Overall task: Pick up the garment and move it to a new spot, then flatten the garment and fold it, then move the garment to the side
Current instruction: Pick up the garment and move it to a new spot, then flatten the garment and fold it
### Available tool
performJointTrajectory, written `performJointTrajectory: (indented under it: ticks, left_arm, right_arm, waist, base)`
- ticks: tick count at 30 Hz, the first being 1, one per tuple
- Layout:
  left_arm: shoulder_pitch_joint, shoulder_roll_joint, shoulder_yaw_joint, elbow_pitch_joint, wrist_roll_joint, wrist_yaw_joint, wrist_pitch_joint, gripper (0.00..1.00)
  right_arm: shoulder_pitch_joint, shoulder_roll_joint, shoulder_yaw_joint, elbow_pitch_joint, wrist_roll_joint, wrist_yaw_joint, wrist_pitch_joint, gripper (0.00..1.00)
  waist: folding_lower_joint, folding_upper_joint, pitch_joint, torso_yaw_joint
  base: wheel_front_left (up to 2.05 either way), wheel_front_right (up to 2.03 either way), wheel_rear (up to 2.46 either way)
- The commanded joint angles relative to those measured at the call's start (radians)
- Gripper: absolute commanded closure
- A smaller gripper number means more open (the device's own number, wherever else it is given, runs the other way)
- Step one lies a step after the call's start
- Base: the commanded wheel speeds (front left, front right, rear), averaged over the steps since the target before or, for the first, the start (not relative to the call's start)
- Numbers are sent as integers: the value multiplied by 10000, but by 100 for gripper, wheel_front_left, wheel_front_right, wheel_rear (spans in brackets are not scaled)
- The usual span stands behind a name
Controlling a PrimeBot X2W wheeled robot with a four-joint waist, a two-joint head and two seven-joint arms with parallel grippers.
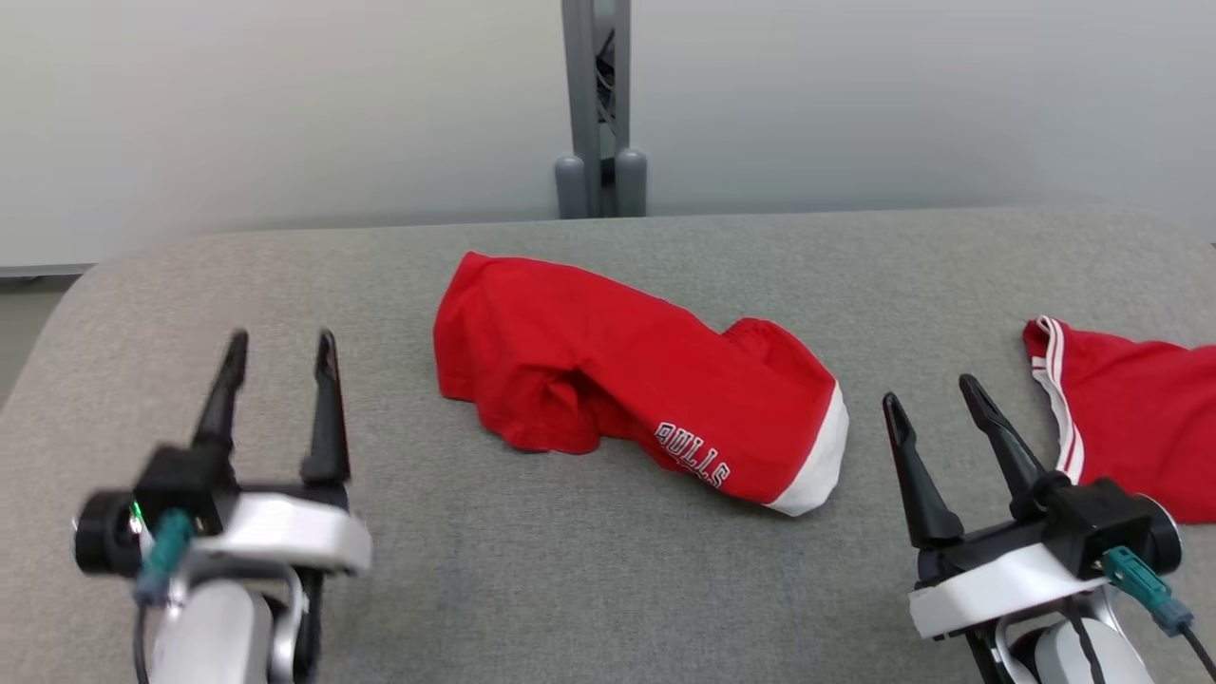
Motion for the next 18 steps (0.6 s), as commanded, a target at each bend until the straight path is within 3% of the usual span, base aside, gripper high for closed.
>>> performJointTrajectory:
  ticks: [1, 7, 18]
  left_arm:
    - [264, -77, 89, -256, 179, -56, -28, 0]
    - [1846, -809, 324, -1417, 865, -168, -27, 0]
    - [2055, -902, -274, -1313, 678, 24, -29, 0]
  right_arm:
    - [128, -76, -84, -38, 19, -4, -3, 0]
    - [396, -124, -215, -12, 52, -4, -3, 0]
    - [178, -325, -170, 196, -90, -4, -3, 0]
  waist:
    - [-1, 0, -109, 151]
    - [-1, 0, -183, 452]
    - [-1, 0, -124, 811]
  base:
    - [0, 0, 0]
    - [0, 0, 0]
    - [0, 0, 0]
